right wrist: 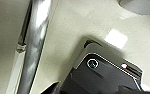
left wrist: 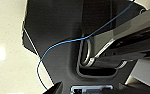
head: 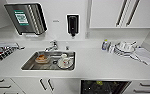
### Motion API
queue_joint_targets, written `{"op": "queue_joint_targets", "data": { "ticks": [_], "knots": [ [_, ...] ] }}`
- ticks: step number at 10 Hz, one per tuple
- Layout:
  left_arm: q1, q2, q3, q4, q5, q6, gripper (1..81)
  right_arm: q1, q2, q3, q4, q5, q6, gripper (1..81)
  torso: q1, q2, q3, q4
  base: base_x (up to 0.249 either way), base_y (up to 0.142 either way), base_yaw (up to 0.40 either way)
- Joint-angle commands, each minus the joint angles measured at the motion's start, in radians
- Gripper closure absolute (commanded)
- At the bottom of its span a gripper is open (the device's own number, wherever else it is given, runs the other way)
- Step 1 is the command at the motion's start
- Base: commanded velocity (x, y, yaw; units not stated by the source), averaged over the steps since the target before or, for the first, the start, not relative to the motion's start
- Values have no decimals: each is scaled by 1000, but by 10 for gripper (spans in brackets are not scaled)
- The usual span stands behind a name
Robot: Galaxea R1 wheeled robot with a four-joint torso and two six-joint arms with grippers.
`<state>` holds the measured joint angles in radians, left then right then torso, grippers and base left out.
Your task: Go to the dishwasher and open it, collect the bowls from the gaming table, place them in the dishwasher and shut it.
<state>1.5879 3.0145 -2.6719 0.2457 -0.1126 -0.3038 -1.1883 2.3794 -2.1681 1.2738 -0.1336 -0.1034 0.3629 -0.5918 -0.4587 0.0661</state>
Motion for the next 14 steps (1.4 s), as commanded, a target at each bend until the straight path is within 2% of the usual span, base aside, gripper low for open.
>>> {"op": "queue_joint_targets", "data": {
  "ticks": [1,2,3,5,10,12,13,14],
  "knots": [
    [2,-3,1,-8,65,0,10,66,-16,-146,196,-165,7,10,61,-94,0,0,0,0,0],
    [2,-3,1,-10,68,0,10,71,11,-220,217,-225,7,10,18,-29,0,0,0,0,0],
    [2,-3,1,-10,74,0,10,90,45,-289,235,-275,5,10,41,-65,0,0,0,0,0],
    [2,-9,1,-10,76,-1,10,166,82,-346,274,-365,2,10,54,-84,1,0,0,0,0],
    [2,-14,1,-14,88,-1,10,339,105,-340,282,-458,-9,10,53,-82,1,0,0,0,0],
    [4,-12,1,-11,88,0,10,394,80,-343,262,-615,-32,10,53,-82,1,0,0,0,0],
    [1,-15,0,-10,86,2,10,361,102,-349,206,-620,-162,10,53,-82,1,0,0,0,0],
    [-12,-18,-6,-8,86,9,10,309,157,-387,139,-616,-320,10,54,-82,1,0,0,0,0]
  ]
}}
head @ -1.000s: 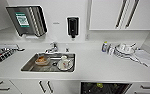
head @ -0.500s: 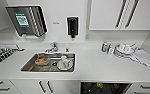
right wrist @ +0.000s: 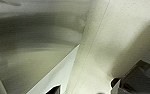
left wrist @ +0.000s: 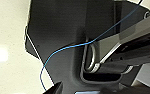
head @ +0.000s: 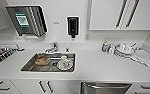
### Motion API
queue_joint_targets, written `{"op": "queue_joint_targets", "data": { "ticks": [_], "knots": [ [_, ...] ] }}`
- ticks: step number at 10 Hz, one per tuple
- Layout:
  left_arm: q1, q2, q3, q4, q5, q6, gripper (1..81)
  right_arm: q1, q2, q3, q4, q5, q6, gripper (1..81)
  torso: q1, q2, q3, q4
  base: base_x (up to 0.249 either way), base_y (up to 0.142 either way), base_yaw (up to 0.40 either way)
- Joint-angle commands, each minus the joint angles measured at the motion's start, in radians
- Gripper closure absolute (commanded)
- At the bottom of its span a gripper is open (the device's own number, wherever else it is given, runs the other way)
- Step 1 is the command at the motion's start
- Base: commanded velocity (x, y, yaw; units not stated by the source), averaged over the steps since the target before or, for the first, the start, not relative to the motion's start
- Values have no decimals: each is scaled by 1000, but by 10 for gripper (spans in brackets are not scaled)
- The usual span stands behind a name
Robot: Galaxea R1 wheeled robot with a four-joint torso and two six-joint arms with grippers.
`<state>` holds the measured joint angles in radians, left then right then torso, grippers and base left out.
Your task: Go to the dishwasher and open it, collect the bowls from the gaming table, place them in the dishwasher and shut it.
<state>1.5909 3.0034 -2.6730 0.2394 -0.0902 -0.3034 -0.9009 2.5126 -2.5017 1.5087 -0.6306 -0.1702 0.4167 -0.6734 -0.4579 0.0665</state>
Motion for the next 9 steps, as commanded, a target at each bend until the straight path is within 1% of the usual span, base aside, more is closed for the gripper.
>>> {"op": "queue_joint_targets", "data": {
  "ticks": [1,2,3,4,6,7,8,9],
  "knots": [
    [-27,-9,-16,7,66,13,10,-41,93,-156,-149,-122,-423,10,0,0,0,0,0,0,0],
    [-37,-12,-30,11,66,16,10,-104,137,-234,-157,-132,-539,10,0,0,0,0,0,0,0],
    [-47,-12,-50,11,66,24,10,-159,180,-309,-156,-136,-692,10,0,0,0,0,0,0,0],
    [-53,-13,-72,9,66,36,10,-206,210,-367,-150,-135,-819,10,0,0,0,0,0,0,0],
    [-76,-15,-109,8,66,47,10,-269,219,-400,-145,-141,-965,10,0,0,0,0,0,0,0],
    [-81,-16,-126,6,66,47,10,-310,220,-402,-142,-136,-1018,10,0,0,0,0,0,0,0],
    [-81,-17,-130,6,64,47,10,-342,219,-402,-111,-135,-1066,10,0,0,0,0,0,0,0],
    [-81,-18,-128,11,61,49,10,-376,215,-402,-33,-138,-1146,10,0,0,0,0,0,0,0]
  ]
}}
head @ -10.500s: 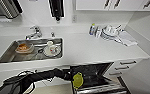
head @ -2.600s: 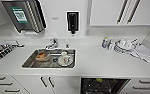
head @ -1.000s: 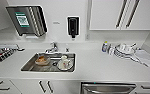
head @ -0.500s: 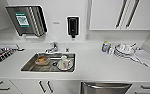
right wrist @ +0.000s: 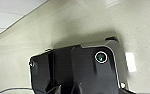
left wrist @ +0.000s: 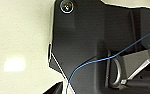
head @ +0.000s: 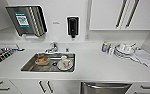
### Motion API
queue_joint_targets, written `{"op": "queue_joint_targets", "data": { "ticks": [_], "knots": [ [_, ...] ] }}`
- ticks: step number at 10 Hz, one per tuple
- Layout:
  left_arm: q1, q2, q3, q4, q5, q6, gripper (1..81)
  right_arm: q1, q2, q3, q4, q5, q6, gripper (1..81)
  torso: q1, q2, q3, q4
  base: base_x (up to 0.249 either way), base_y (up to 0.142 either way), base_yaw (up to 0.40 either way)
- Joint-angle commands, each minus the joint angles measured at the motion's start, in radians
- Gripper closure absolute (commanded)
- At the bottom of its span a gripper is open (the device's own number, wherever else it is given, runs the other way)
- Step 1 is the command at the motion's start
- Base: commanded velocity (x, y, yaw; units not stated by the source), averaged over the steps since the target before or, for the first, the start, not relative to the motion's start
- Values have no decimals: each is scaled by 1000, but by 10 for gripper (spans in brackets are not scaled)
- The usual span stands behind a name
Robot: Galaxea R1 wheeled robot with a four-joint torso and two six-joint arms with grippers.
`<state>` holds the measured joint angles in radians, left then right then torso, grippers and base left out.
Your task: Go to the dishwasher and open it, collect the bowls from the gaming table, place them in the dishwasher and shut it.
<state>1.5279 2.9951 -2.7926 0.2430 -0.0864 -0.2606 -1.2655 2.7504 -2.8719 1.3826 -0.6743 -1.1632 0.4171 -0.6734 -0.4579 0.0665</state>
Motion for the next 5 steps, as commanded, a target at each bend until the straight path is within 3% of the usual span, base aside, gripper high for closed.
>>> {"op": "queue_joint_targets", "data": {
  "ticks": [1,2,3,5],
  "knots": [
    [-16,-13,-7,7,53,6,10,-56,-28,-29,233,-103,-278,10,0,0,0,0,0,0,0],
    [-16,-19,-4,6,48,8,10,-99,-32,-35,361,-144,-398,10,0,0,0,0,0,0,0],
    [-18,-21,-4,6,48,8,10,-125,-32,-46,424,-171,-435,10,0,0,0,0,0,0,0],
    [-16,-19,-2,19,42,11,10,-151,-15,-50,437,-191,-446,10,0,0,0,0,0,0,0]
  ]
}}
